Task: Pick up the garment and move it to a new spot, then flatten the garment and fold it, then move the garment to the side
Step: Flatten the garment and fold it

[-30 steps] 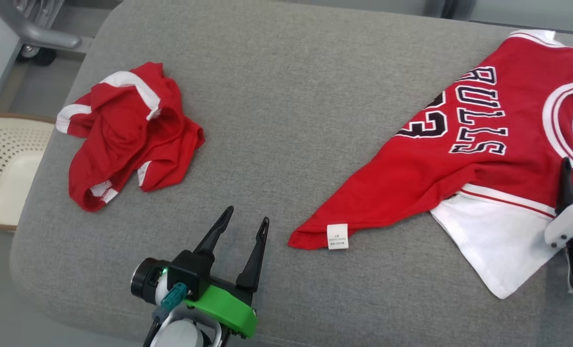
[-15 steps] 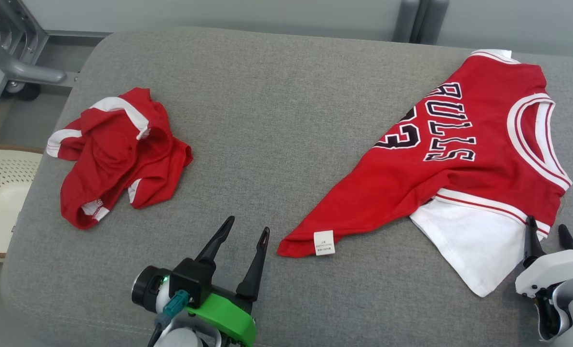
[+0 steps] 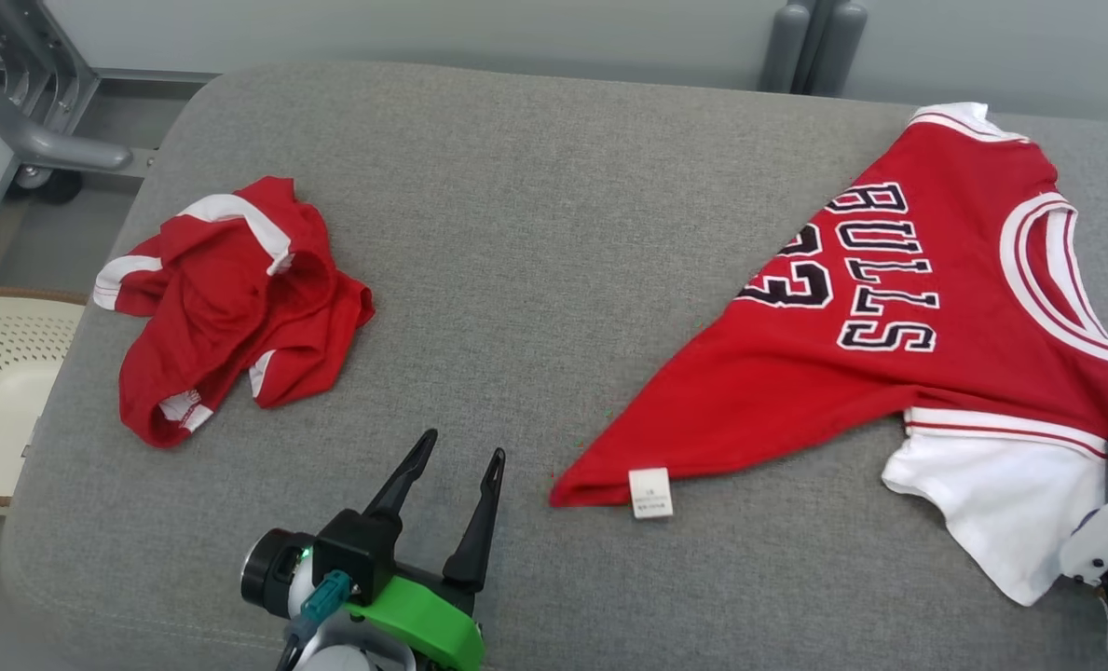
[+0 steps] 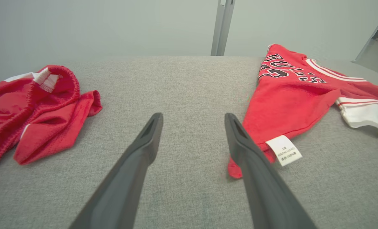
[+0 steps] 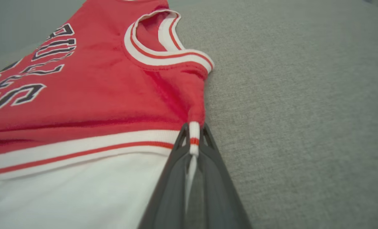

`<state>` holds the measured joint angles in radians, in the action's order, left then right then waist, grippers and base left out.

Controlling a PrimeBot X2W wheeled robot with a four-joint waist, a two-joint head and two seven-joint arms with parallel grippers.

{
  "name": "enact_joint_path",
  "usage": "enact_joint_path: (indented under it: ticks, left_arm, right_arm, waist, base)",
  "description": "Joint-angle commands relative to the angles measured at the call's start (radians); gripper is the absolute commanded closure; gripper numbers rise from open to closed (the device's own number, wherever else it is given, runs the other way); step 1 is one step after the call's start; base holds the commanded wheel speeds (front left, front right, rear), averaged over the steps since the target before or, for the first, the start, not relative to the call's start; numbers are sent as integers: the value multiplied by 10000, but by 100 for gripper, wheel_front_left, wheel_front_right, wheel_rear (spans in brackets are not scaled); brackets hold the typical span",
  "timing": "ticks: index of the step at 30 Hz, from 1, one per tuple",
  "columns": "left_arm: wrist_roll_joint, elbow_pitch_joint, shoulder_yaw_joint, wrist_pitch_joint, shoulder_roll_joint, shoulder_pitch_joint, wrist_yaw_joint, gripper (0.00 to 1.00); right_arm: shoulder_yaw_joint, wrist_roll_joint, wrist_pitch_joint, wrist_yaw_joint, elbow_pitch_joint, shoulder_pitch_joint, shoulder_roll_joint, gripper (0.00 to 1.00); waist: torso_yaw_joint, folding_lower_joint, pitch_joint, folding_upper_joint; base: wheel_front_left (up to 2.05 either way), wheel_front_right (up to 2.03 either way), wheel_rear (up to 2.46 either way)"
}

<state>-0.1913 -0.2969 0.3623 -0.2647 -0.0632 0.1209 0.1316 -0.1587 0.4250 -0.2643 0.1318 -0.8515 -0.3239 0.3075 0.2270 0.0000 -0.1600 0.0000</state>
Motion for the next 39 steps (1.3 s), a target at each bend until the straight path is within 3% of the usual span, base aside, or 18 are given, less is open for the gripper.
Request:
enact_joint_path:
  ticks: [1, 13, 14, 15, 26, 39]
  left_arm:
    - [43, 29, -8, 7, -20, -84, -19, 0]
    - [-66, -50, 30, 7, 15, 18, -19, 0]
    - [-71, -62, 35, 7, 12, 35, -19, 0]
    - [-85, -82, 36, 7, 9, 58, -19, 0]
    - [-441, -942, 576, 5, -45, 1376, -19, 0]
    - [-1187, -3105, 1684, 5, -24, 4790, -19, 0]
  right_arm:
    - [-128, 51, 3, -21, -104, 219, 278, 100]
    - [-530, 251, 150, -21, -824, 654, 1470, 100]
    - [-586, 338, 165, -20, -901, 610, 1497, 65]
    - [-587, 337, 185, -20, -937, 553, 1492, 0]
    - [10, 333, 28, -18, 330, -164, 1141, 0]
    - [1545, -271, -9, -18, 2381, -1279, -226, 0]
  waist:
    - [-137, 0, 53, 0]
    - [-534, 0, 129, 0]
    - [-578, 0, 128, 0]
    - [-629, 0, 128, 0]
    - [-1672, 0, -119, 0]
    - [-3957, 0, -1817, 0]
  base:
    - [0, 0, 0]
    - [0, 0, 0]
    - [0, 0, 0]
    - [0, 0, 0]
    - [0, 0, 0]
    - [0, 0, 0]
